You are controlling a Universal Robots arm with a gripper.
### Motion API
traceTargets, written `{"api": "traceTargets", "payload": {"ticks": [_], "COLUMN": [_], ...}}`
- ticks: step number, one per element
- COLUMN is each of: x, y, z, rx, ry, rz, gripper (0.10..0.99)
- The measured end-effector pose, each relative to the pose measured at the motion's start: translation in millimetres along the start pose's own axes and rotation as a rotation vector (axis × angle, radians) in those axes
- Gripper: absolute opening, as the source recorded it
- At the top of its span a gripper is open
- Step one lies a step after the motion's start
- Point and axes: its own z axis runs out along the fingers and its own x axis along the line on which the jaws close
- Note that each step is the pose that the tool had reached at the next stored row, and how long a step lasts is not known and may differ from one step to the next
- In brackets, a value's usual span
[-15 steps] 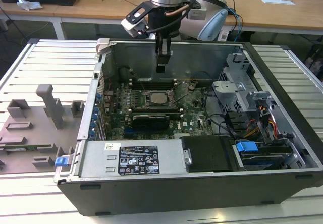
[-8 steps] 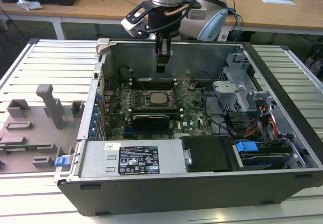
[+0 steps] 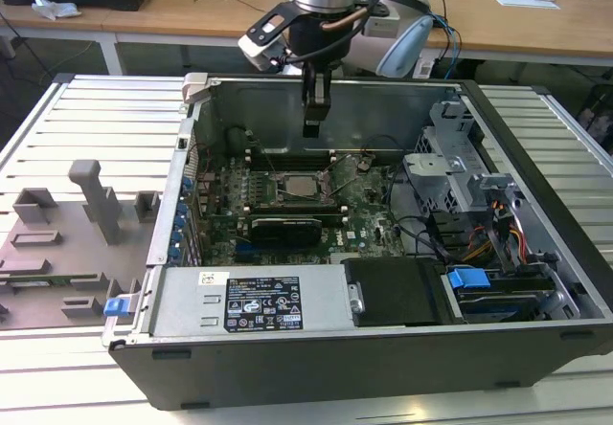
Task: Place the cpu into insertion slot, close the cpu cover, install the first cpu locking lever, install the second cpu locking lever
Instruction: 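Close the cpu cover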
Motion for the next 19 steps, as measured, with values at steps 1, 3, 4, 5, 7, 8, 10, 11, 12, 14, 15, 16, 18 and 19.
{"api": "traceTargets", "payload": {"ticks": [1,3,4,5,7,8,10,11,12,14,15,16,18,19], "x": [0.1,0.2,0.3,0.4,0.6,0.7,0.9,1.0,1.0,1.2,1.3,1.4,1.4,1.5], "y": [2.7,6.1,10.8,13.9,19.4,24.4,30.1,32.4,33.8,38.4,42.6,44.9,48.0,50.4], "z": [0.0,0.0,0.0,0.0,0.0,0.0,0.0,0.0,0.0,-0.1,0.0,0.0,-0.1,-0.1], "rx": [0.0,0.0,0.0,0.0,0.0,0.001,0.001,0.001,0.001,0.001,0.002,0.002,0.002,0.002], "ry": [0.0,0.0,0.0,-0.0001,-0.0002,-0.0004,-0.0005,-0.0004,-0.0004,-0.0006,-0.0004,-0.0004,-0.0005,-0.0005], "rz": [0.0,0.0,0.0,0.0,0.0,0.0,0.0,0.0,0.0,0.0,0.0,0.0,0.0,0.0], "gripper": [0.106,0.106,0.106,0.106,0.106,0.106,0.106,0.106,0.106,0.106,0.106,0.106,0.106,0.106]}}
